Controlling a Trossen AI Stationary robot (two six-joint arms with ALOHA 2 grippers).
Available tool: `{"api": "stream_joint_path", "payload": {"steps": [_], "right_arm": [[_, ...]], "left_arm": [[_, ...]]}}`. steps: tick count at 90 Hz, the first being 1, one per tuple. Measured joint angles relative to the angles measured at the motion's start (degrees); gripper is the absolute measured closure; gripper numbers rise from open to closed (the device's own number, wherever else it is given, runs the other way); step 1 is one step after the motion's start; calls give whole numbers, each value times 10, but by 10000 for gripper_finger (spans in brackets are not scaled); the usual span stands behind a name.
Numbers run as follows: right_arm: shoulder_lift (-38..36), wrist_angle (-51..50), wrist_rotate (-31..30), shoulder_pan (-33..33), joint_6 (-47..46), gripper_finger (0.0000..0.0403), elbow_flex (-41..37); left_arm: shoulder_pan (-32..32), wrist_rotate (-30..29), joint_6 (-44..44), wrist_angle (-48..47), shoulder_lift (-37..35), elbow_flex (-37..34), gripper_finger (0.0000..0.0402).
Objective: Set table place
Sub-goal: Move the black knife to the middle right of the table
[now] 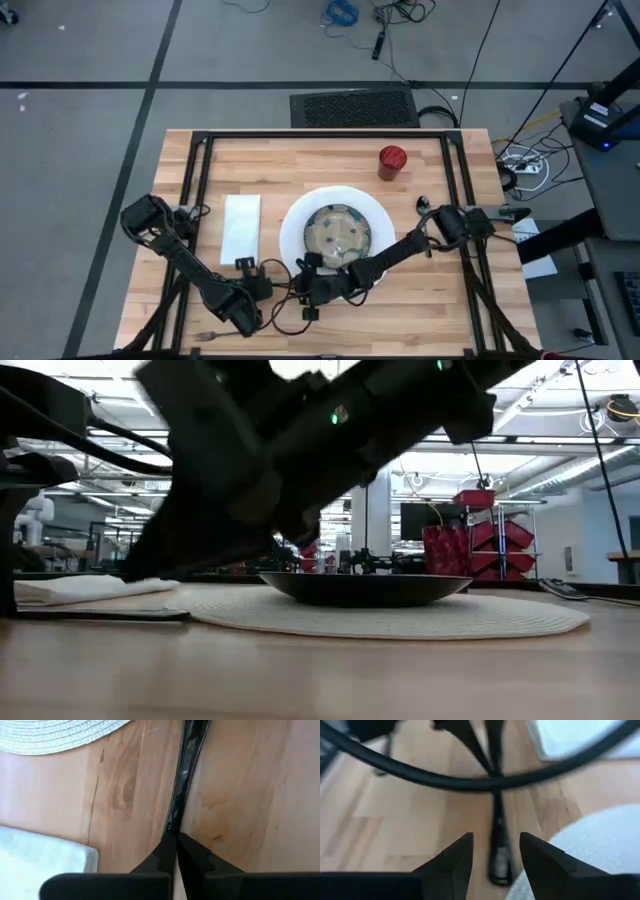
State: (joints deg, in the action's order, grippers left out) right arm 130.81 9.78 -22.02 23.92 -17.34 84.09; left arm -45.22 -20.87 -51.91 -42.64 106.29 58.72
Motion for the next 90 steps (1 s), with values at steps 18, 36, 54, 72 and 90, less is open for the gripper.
{"api": "stream_joint_path", "payload": {"steps": [18, 36, 54, 72, 90], "right_arm": [[13, -19, 2, 3, -24, 252, 0], [25, -26, 10, 10, -35, 253, 3], [35, -56, 35, 8, -53, 281, 4], [35, -68, 47, 8, -56, 333, 4], [34, -68, 48, 12, -32, 356, 4]], "left_arm": [[0, 4, 15, 12, 0, 0, 400], [-2, 7, 22, 27, 0, 1, 400], [-8, 5, 53, 1, -7, 31, 400], [-11, -3, 77, -40, -45, 54, 400], [-24, -12, 74, -59, -89, 54, 400]]}}
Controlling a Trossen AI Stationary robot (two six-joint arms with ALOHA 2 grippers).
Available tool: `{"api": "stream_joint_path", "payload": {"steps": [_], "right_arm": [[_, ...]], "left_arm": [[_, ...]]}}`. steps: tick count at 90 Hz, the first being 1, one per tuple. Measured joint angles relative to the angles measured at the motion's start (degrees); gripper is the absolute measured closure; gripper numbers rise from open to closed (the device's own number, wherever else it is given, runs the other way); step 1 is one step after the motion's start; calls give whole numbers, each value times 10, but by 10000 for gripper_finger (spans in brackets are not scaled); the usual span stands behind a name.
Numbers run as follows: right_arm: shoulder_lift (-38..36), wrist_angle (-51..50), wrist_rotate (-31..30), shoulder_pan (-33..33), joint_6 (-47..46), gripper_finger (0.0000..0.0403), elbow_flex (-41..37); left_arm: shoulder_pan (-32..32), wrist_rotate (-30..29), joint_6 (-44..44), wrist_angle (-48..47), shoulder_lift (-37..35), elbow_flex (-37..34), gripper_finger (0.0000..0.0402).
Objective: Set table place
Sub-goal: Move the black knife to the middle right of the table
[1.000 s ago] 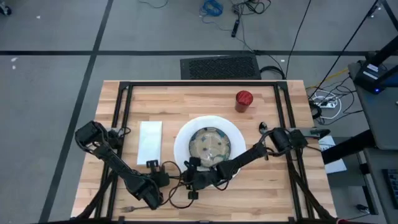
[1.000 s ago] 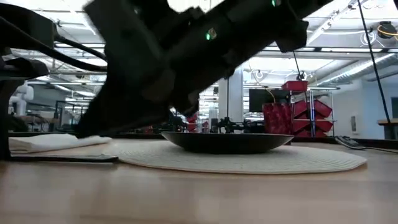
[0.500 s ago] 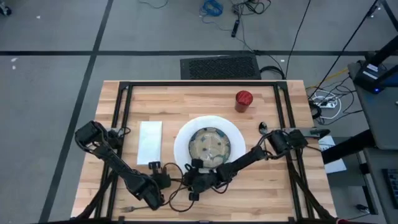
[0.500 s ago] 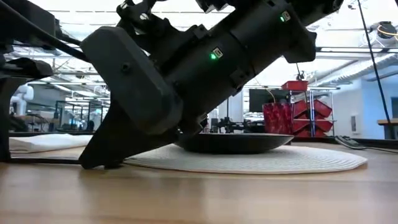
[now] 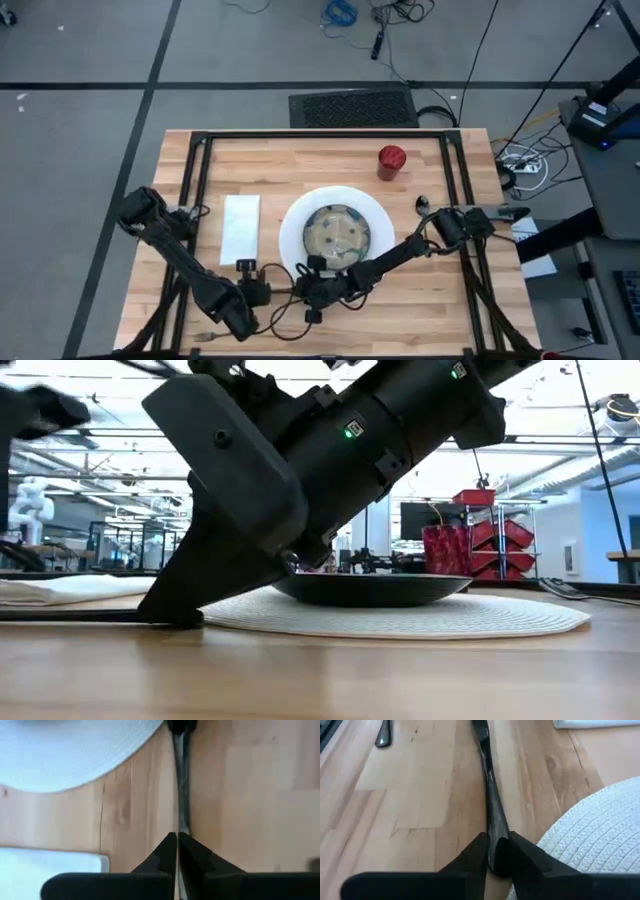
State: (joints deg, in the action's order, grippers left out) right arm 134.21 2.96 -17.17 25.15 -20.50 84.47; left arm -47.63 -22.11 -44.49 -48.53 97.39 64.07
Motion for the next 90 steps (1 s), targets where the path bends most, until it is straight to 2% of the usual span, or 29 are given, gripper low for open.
{"api": "stream_joint_path", "payload": {"steps": [22, 46, 56, 69, 77, 90], "right_arm": [[0, 6, 10, 0, -28, 357, 0], [0, 9, 18, 1, -56, 358, 0], [0, 9, 23, 0, -59, 358, 0], [0, 11, 25, 1, -62, 358, 0], [0, 15, 22, 2, -62, 358, -1], [0, 34, 11, 6, -39, 352, -3]], "left_arm": [[-16, -3, -2, 20, -4, -19, 392], [-19, -8, 13, 104, 27, -65, 308], [-20, -13, 36, 121, 53, -65, 288], [-20, -42, 30, 123, 85, -62, 286], [-16, -29, 28, 122, 100, -61, 289], [-16, -23, 23, 125, 113, -59, 335]]}}
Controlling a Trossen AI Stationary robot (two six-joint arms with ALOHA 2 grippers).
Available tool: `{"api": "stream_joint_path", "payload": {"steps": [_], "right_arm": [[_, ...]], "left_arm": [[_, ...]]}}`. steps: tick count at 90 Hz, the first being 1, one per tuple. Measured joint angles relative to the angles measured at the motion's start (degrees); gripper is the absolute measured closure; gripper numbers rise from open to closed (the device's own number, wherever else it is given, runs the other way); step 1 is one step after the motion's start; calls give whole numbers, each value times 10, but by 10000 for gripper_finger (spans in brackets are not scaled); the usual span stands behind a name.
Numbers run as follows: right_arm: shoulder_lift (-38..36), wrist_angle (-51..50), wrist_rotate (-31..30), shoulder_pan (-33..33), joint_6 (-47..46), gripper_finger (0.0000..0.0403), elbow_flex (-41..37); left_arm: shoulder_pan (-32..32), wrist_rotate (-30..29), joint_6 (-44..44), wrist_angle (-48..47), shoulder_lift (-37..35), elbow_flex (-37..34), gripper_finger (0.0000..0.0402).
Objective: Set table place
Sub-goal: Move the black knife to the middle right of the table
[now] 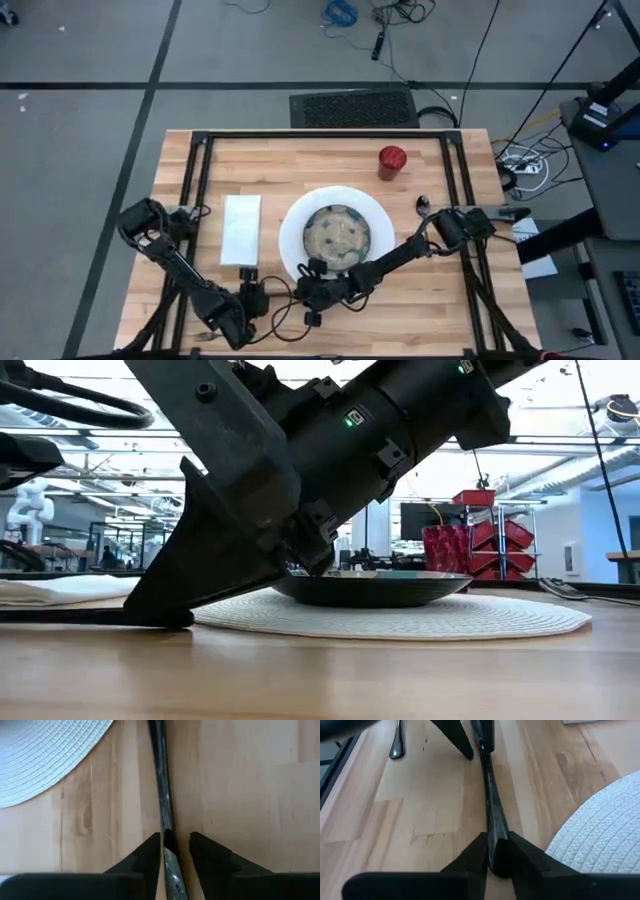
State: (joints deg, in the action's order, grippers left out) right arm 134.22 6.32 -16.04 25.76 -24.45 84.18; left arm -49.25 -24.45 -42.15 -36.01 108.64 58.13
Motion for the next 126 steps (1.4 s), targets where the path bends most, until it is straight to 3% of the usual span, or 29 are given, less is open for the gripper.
{"api": "stream_joint_path", "payload": {"steps": [11, 57, 72, 89, 99, 110, 126], "right_arm": [[0, 9, -4, 3, 18, 340, -1], [4, -26, -38, 9, 111, 282, 45], [3, -53, -29, 2, 85, 308, 48], [1, -63, -21, 0, 57, 386, 48], [1, -63, -28, 0, 38, 393, 48], [-1, -63, -29, 0, 25, 399, 48], [-34, -107, -35, 7, 21, 400, 44]], "left_arm": [[4, 3, -24, 2, 0, 0, 388], [12, 8, -19, -11, -7, 4, 401], [15, 20, -5, 0, -19, 4, 400], [16, 10, 8, 22, -19, 4, 400], [16, -2, 13, 15, -19, 10, 398], [16, -2, 20, -18, -18, 30, 368], [12, 17, 14, -143, -50, 84, 308]]}}
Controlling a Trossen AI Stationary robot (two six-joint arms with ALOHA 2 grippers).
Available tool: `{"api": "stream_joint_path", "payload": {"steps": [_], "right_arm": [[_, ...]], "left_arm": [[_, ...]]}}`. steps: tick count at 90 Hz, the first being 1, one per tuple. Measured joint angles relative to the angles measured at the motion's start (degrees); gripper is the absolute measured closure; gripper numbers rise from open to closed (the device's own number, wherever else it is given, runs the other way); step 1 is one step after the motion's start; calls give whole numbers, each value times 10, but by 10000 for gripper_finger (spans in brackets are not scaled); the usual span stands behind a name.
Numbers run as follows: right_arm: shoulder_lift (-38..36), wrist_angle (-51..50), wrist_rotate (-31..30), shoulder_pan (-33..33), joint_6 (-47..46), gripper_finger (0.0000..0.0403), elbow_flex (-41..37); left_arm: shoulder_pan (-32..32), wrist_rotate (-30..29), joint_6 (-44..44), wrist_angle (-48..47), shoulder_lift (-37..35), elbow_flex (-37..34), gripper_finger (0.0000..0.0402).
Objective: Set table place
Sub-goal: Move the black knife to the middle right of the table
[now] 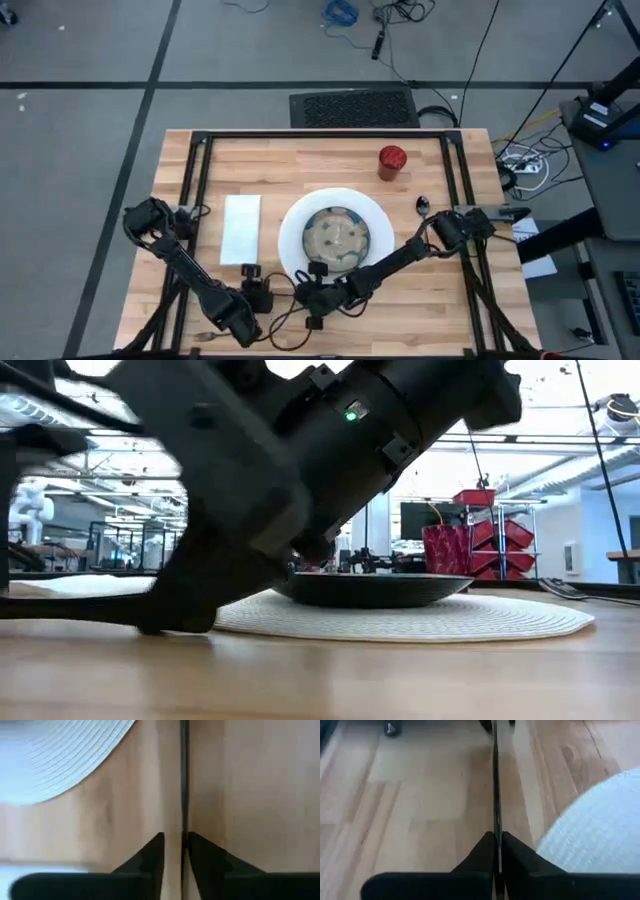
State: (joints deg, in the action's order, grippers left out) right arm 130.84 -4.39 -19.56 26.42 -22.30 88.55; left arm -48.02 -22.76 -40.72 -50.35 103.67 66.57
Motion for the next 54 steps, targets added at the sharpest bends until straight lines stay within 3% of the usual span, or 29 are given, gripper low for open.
{"api": "stream_joint_path", "payload": {"steps": [8, 20, 39, 54], "right_arm": [[-35, -51, -34, 10, -7, 401, 0], [-91, -168, -110, 33, -44, 401, 1], [-172, -406, -192, 70, -189, 402, 2], [-216, -580, -193, 82, -313, 402, 2]], "left_arm": [[-15, -20, -26, -57, -43, 17, 292], [-56, -99, -82, -87, -120, 19, 286], [-125, -335, -145, -89, -196, -3, 286], [-132, -525, -145, -83, -191, -4, 286]]}}
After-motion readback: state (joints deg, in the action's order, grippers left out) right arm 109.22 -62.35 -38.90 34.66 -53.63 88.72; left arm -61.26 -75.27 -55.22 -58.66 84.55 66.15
